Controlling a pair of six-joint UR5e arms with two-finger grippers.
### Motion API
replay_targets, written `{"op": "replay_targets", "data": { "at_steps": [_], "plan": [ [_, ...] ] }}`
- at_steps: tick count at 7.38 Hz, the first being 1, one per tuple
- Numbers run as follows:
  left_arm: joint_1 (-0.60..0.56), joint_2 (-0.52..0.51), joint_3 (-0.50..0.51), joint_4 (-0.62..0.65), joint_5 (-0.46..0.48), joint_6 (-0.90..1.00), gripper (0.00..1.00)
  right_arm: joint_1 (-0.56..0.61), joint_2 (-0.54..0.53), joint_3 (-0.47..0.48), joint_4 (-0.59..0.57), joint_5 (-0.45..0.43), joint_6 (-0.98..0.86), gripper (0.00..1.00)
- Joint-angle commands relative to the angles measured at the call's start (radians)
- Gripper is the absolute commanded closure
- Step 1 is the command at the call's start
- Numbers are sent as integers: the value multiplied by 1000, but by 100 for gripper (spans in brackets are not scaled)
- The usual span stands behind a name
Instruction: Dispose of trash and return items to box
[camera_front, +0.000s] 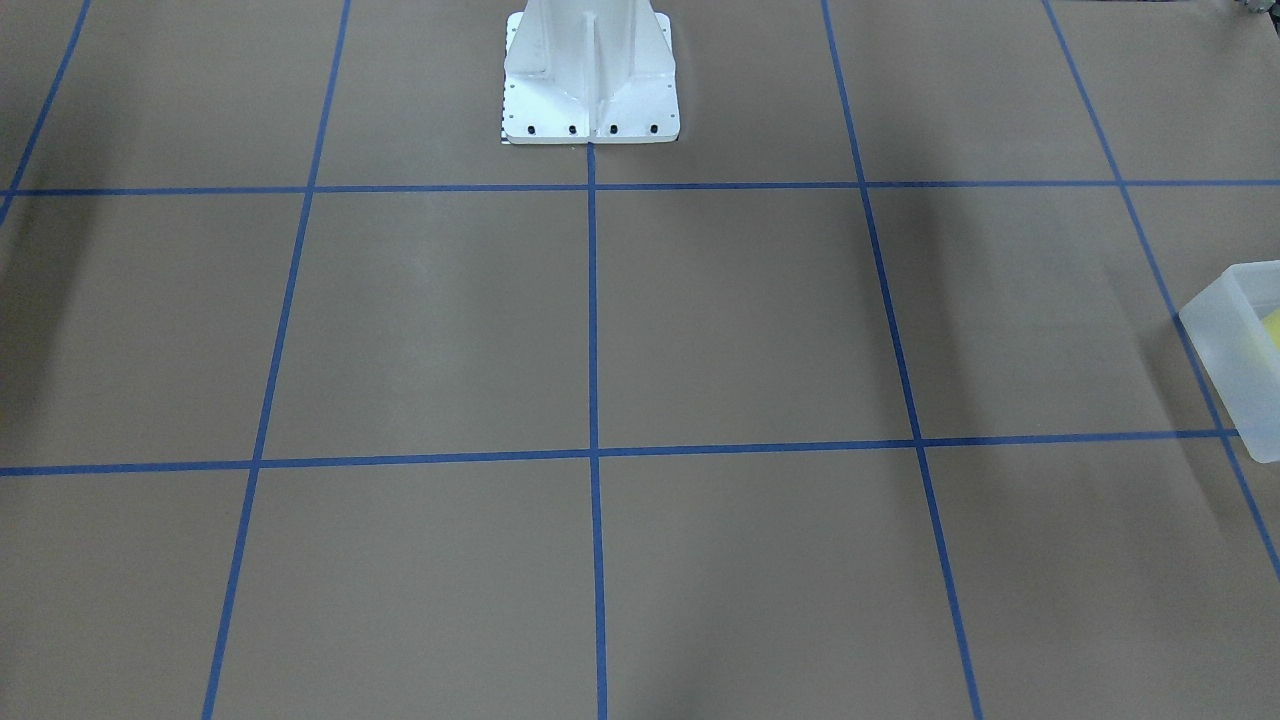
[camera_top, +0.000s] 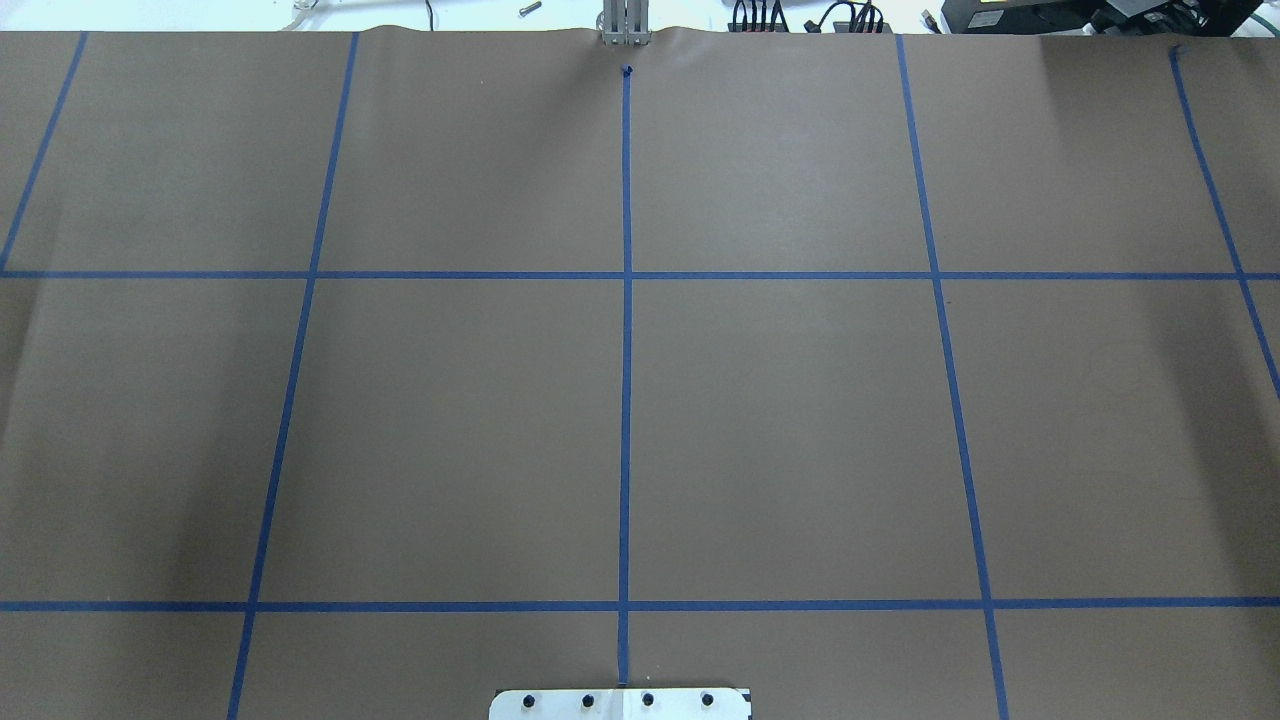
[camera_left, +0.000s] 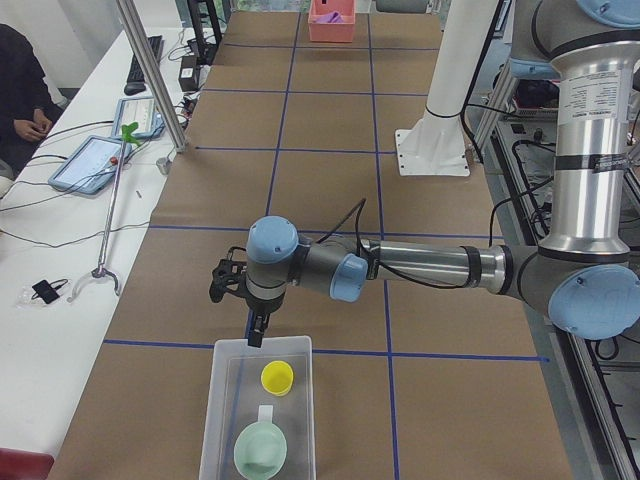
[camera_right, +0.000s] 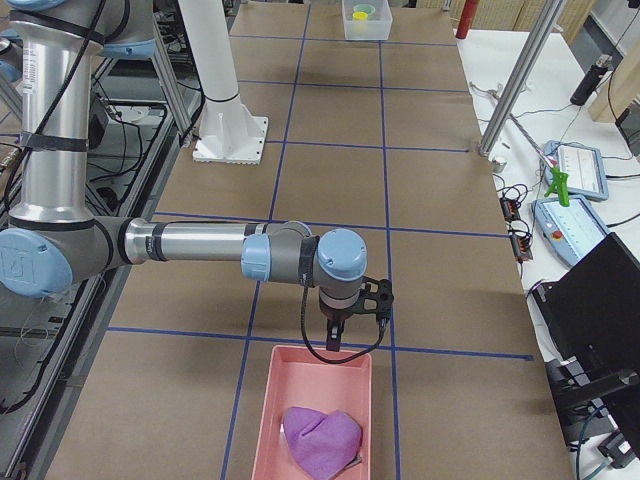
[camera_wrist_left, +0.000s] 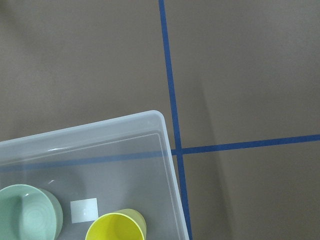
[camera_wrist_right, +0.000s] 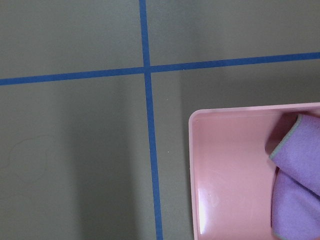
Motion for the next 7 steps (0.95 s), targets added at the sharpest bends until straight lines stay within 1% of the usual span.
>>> {"op": "replay_targets", "data": {
  "at_steps": [1,7],
  "plan": [
    [1,3,0,-1,0,0,1,0,-1,3,0,0,0,0],
    [-1,3,-3,-1,0,-9,1,0,-2,7,0,-3,0,0]
  ]
}}
